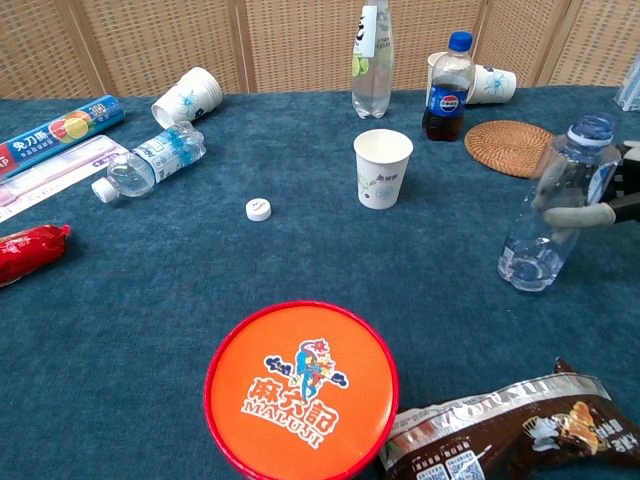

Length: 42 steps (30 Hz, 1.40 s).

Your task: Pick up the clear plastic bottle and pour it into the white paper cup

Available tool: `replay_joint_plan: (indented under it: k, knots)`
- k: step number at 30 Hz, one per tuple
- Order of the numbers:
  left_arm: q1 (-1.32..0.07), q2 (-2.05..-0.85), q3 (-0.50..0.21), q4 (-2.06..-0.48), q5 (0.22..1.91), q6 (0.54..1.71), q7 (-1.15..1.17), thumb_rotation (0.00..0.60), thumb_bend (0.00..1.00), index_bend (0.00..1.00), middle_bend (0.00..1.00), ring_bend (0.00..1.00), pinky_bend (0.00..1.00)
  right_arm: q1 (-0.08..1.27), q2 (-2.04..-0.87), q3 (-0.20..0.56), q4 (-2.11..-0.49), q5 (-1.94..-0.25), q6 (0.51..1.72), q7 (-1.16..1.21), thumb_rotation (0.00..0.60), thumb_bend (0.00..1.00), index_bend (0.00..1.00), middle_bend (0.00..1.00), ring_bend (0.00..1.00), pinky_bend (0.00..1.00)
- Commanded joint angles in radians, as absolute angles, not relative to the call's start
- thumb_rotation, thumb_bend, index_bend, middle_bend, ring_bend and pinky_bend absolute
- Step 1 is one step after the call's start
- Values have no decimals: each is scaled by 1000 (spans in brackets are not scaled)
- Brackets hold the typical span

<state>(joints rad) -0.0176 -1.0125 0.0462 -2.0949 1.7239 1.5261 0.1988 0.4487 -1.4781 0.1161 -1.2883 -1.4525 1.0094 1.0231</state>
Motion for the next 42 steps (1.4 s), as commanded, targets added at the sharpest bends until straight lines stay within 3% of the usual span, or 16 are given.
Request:
replay_joint_plan:
  k: [1,21,42]
  knots:
    - [-20,-1011,44,-2099,1726,1525,204,493,384,230,198,143,46,464,-1451,122,-1315,-1451,998,970,600,173,647,641,604,521]
    - [-21,-1013,46,-2096,1748,1532,199,493,384,230,198,144,47,562,-1321,240,-1532,-1167,882,460,600,167,654,657,632,544]
    - [-14,-1015,51,-2079,1759,1546,178,493,383,229,198,143,46,750,-1363,323,-1486,-871,789,101,600,164,660,654,643,551]
